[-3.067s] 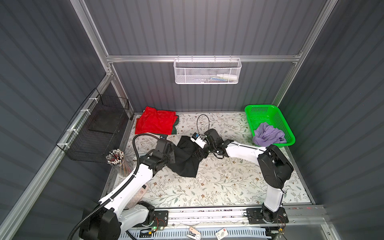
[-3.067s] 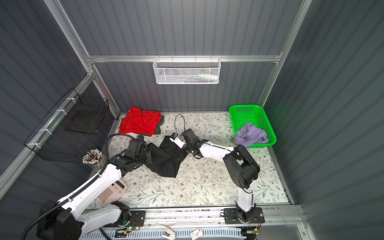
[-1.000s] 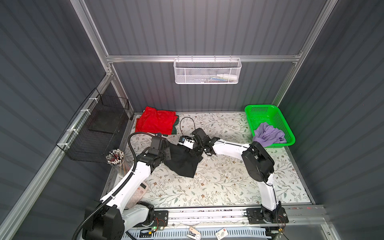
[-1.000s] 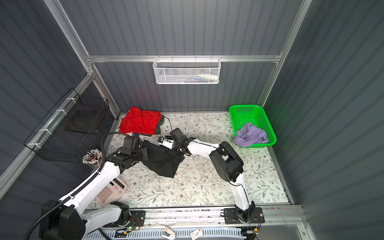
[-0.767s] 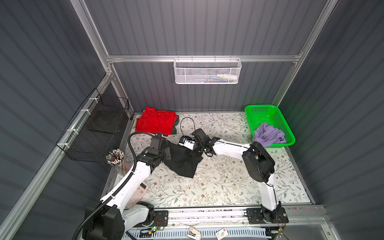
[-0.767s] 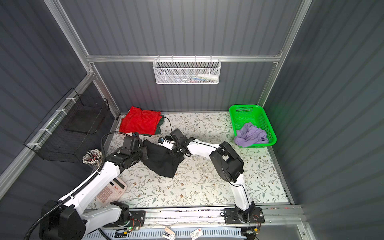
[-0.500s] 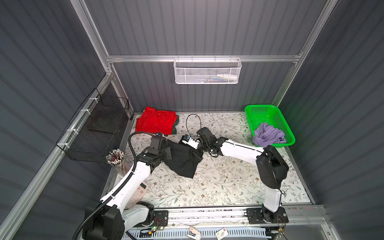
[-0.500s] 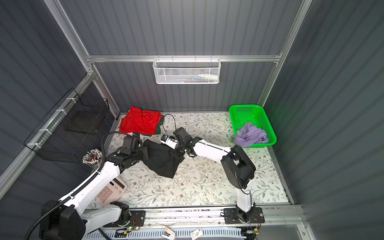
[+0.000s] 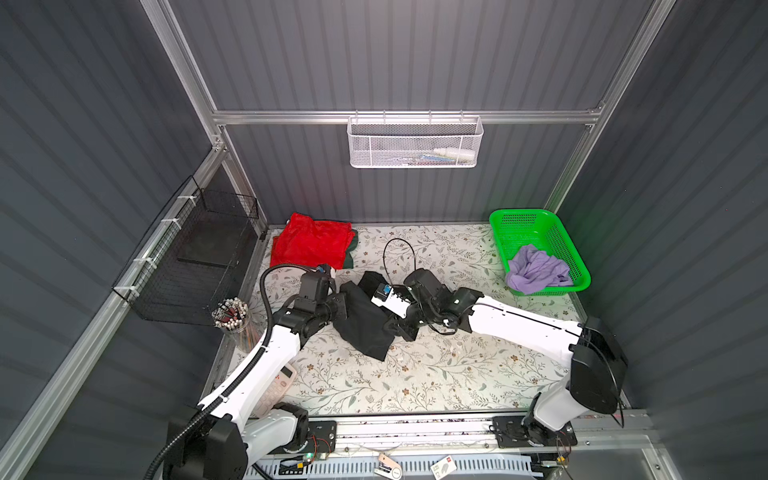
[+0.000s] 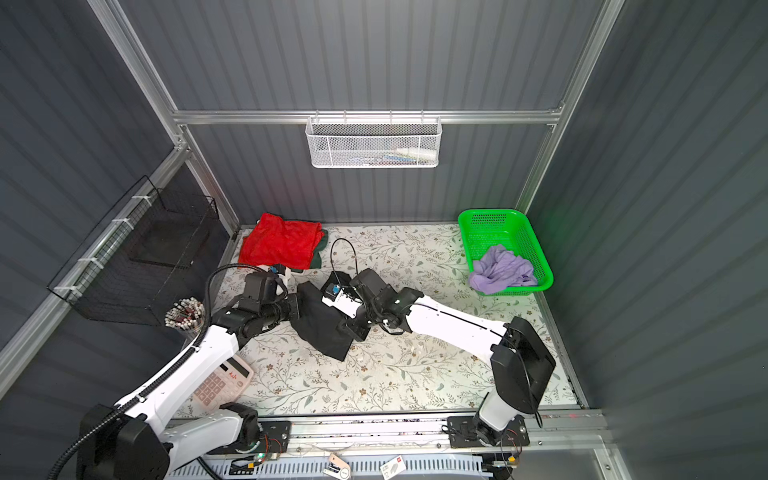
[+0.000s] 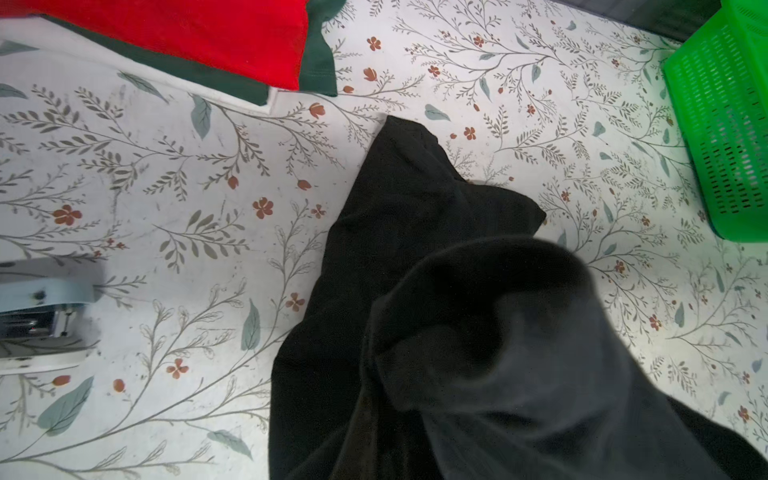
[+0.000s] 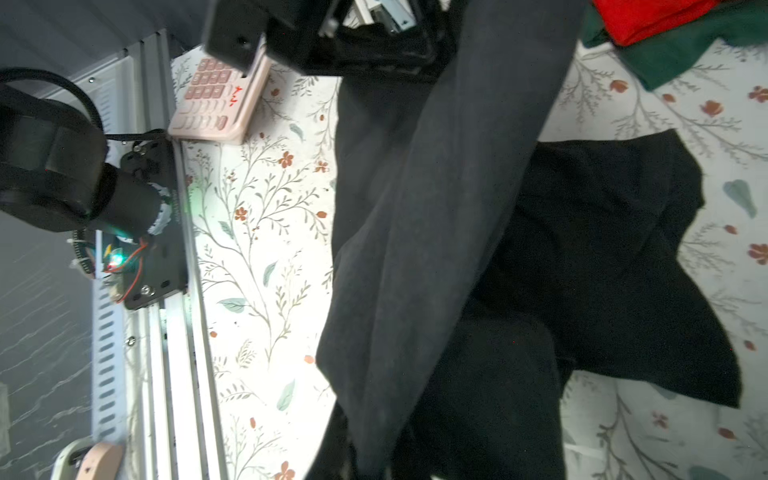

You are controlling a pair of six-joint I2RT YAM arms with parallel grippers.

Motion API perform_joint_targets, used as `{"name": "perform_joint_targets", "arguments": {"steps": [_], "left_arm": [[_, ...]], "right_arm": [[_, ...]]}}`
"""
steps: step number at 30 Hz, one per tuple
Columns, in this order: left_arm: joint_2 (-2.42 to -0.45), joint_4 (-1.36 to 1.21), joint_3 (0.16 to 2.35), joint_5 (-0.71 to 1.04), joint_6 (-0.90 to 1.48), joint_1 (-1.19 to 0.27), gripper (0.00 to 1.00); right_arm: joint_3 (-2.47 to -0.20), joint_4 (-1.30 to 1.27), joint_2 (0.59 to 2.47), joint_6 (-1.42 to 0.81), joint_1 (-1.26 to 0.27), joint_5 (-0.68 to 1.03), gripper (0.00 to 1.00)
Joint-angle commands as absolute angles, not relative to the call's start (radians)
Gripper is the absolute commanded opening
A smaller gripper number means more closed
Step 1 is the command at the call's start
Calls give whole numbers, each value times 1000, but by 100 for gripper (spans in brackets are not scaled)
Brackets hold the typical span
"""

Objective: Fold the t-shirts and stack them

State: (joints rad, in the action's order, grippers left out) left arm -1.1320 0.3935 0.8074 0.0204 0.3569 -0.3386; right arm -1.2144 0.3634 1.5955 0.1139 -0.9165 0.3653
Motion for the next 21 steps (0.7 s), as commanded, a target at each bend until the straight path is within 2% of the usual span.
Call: {"name": "perform_joint_targets", "arguments": {"steps": [1, 9, 21], "left_arm": [[-1138, 351, 819, 4, 347, -330, 0], [-1104, 338, 817, -43, 366, -329, 0], [-1283, 269, 903, -25, 384, -330, 0]], "right_arm": [[-1208, 408, 1578, 41, -933, 465, 0], [-1179, 284, 1560, -6, -936, 555, 0], [-1106, 190, 1594, -69, -802, 684, 0]]}}
